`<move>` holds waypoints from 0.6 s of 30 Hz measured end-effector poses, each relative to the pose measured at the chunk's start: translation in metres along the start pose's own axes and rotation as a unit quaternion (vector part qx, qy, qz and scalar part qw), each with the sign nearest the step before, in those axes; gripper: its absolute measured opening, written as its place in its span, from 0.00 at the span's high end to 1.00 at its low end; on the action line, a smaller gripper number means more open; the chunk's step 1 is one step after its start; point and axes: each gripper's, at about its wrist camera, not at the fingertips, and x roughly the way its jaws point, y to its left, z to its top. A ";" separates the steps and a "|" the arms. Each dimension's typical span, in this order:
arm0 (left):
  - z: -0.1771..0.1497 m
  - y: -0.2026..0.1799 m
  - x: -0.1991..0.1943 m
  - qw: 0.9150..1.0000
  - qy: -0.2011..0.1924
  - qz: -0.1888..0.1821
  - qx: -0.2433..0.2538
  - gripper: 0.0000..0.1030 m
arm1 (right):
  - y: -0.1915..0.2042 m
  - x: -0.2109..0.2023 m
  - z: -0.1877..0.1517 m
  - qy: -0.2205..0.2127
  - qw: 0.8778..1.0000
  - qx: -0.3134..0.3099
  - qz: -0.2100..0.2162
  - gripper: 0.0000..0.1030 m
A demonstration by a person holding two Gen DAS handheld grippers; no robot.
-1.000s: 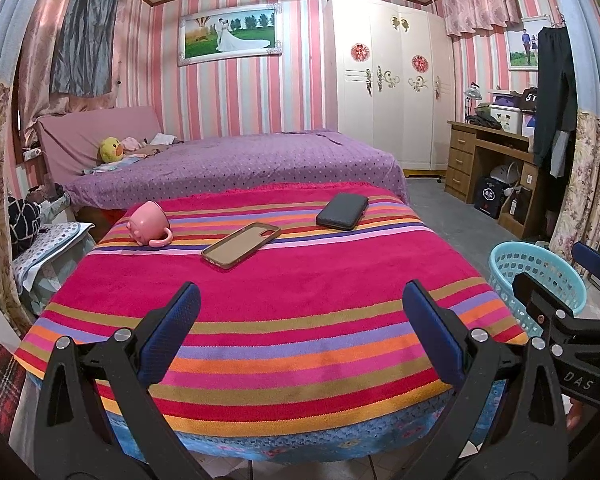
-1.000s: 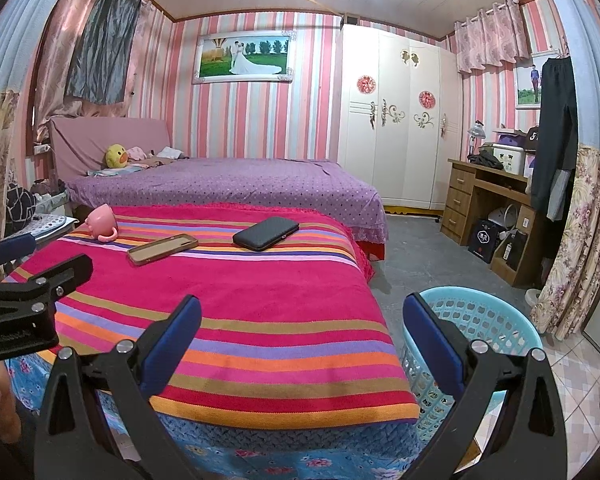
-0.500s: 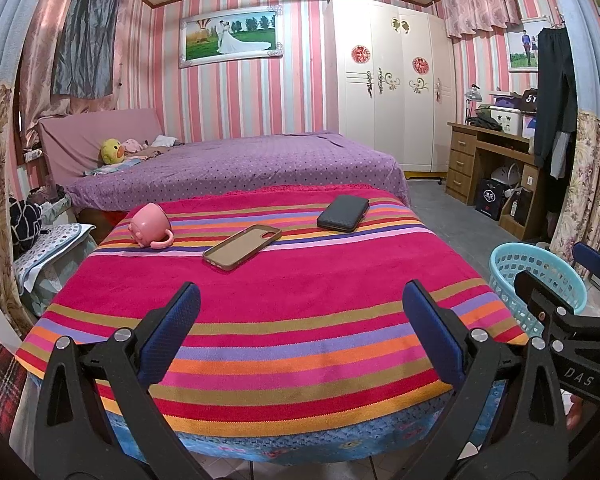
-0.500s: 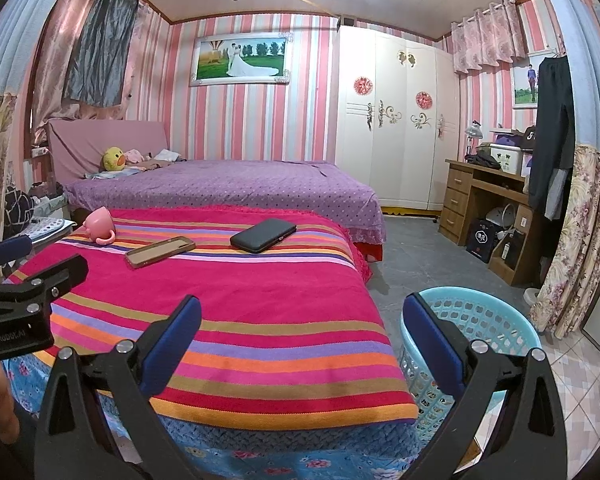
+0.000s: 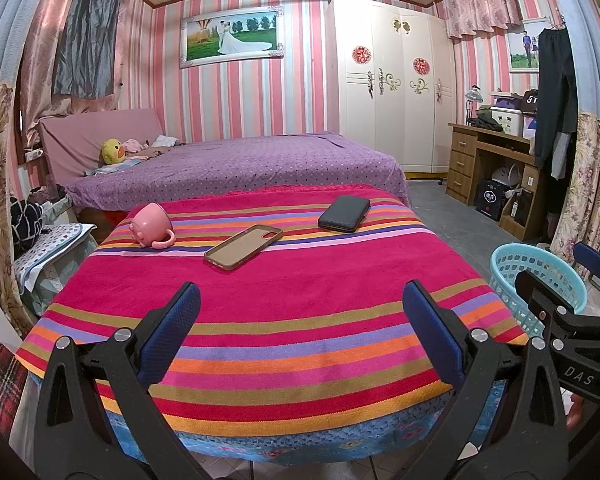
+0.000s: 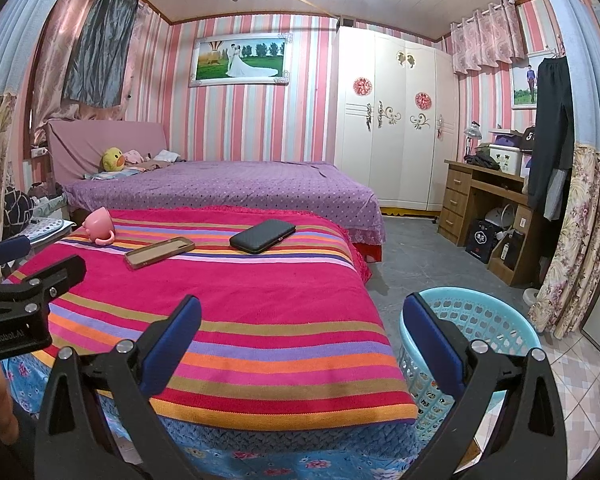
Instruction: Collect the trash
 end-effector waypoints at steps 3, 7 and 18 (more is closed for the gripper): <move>0.000 0.000 0.000 1.000 0.000 0.000 0.000 0.05 | -0.001 0.000 0.000 0.000 1.000 0.000 0.000 0.04; 0.000 0.000 0.000 1.000 0.001 0.001 0.000 0.05 | -0.002 0.000 -0.001 0.000 1.000 0.000 0.001 0.04; 0.001 0.006 -0.001 1.000 0.000 0.004 0.001 0.05 | -0.001 0.000 0.000 -0.001 1.000 0.000 0.001 0.04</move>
